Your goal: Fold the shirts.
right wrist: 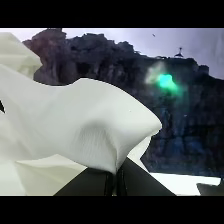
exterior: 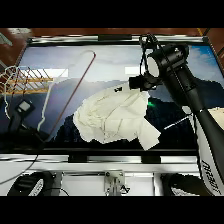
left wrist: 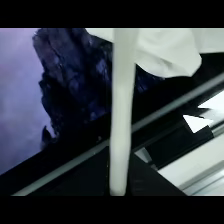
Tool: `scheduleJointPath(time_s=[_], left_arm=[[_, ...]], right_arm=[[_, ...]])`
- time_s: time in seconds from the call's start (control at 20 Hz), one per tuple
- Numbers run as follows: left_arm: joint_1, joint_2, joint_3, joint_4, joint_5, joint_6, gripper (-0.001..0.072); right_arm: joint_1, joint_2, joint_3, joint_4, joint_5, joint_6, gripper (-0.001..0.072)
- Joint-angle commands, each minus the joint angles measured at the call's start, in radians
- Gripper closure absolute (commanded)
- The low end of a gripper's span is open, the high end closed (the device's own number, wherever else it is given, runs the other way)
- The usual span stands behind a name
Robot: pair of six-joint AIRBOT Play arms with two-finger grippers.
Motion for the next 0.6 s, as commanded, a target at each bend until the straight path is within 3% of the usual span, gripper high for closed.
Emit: scheduleJointPath(time_s=[0.0,0.2,0.35,0.55], left_arm=[[-0.139,0.175,-0.121,-0.057,-0.115,-0.088,0.0643],[-0.301,0.199,-0.174,-0.051,-0.095,-0.118,0.0643],[-0.377,0.14,-0.195,0.014,0.005,-0.114,0.0643],[-0.401,0.032,-0.195,0.065,0.105,-0.035,0.0643]], right_arm=[[-0.01,0.0,0.005,0.01,0.008,-0.008,0.0635],[-0.01,0.0,0.005,0.037,0.009,-0.008,0.0635],[-0.01,0.0,0.005,0.059,0.021,-0.008,0.0635],[-0.01,0.001,0.005,0.06,0.038,-0.015,0.0635]])
